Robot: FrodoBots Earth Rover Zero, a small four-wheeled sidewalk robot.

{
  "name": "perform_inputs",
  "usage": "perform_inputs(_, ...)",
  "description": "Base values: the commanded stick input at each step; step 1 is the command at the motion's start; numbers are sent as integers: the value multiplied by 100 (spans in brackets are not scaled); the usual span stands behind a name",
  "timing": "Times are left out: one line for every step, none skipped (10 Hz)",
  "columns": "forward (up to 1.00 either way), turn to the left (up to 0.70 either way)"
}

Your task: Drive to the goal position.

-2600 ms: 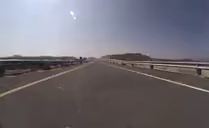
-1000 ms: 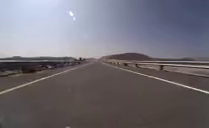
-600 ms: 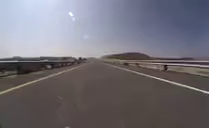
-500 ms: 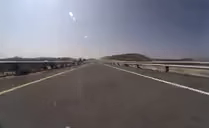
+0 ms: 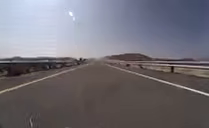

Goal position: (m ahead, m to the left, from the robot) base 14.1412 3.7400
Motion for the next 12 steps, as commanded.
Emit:
perform_inputs(100, 0)
perform_inputs(100, 0)
perform_inputs(100, 0)
perform_inputs(100, 0)
perform_inputs(100, 0)
perform_inputs(100, 0)
perform_inputs(100, 0)
perform_inputs(100, 0)
perform_inputs(100, 0)
perform_inputs(100, 0)
perform_inputs(100, 0)
perform_inputs(100, 0)
